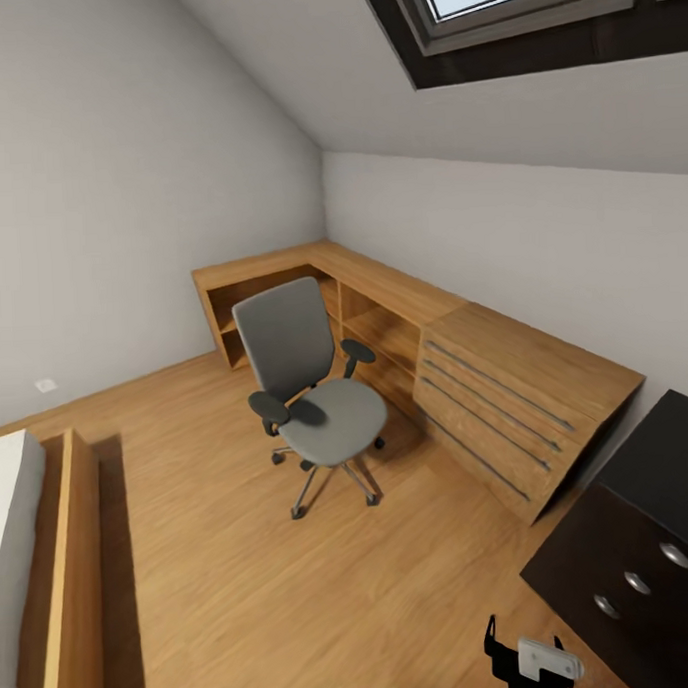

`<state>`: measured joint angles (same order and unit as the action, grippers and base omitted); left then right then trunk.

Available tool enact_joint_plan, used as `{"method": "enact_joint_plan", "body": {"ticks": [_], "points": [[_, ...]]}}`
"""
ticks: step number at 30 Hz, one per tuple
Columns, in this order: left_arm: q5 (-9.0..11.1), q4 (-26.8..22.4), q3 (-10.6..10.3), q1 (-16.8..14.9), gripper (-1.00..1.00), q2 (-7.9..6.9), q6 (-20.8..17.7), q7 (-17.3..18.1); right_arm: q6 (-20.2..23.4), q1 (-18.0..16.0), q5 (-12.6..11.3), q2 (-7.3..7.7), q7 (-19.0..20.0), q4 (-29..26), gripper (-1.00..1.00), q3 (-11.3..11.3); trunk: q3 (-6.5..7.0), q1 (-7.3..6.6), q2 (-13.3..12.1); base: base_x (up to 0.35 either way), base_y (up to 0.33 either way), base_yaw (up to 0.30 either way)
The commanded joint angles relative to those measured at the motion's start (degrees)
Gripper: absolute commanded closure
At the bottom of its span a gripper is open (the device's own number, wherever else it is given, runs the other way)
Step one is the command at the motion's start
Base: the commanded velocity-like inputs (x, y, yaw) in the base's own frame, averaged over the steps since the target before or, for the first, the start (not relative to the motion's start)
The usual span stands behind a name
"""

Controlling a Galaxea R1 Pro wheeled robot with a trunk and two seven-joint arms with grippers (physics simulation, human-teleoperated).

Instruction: In the bedroom, organize the workspace by keeping the computer under the desk, ensuring the monitor is on the desk, placing the keyboard on the desk next to the monitor, placing the mouse on the desk next to the keyboard, moving the folder from the swivel chair onto the desk next to the mouse, stacking the notebook on top of the folder with the pen on top of the notebook, and positioning the swivel chair next to the desk.

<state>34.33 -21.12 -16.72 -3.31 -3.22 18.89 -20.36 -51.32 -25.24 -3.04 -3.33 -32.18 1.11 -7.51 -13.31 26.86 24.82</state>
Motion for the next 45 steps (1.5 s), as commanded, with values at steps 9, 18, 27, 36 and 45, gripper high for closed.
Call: {"method": "enact_joint_plan", "body": {"ticks": [9, 18, 27, 36, 45], "points": [[-0.4, 0.0, -0.5, 0.0, -1.0, 0.08, 0.2, -0.4, -0.2, -0.1, -0.5, 0.53, 0.3, 0.1, -1.0, -0.5, -0.59, 0.03, 0.1, 0.0, 0.0, 0.232], [-0.6, 0.0, -0.7, 0.0, -1.0, 0.14, 0.3, -0.3, -0.2, -0.1, -0.5, 0.57, 0.5, 0.1, -1.0, -0.5, -1.08, 0.03, 0.1, 0.0, 0.0, 0.232], [-0.6, 0.0, -1.6, 0.0, -1.0, 0.26, 0.2, -0.3, -0.2, -0.1, -0.6, 0.52, 0.5, 0.1, -1.0, -0.5, -1.57, 0.03, 0.1, 0.006, 0.0, 0.232], [-1.3, 0.0, -2.7, 0.0, -1.0, 0.49, 0.3, -0.3, -0.6, -0.1, -0.6, 0.35, 0.6, 0.1, -1.0, -0.6, -1.54, 0.03, 0.1, 0.145, 0.0, 0.157], [-1.9, 0.0, -3.9, 0.0, -1.0, 0.66, 0.4, -0.4, -0.7, -0.1, -0.5, 0.34, 0.8, 0.1, -1.0, -0.6, -0.77, 0.03, 0.1, 0.022, 0.0, 0.011]]}}
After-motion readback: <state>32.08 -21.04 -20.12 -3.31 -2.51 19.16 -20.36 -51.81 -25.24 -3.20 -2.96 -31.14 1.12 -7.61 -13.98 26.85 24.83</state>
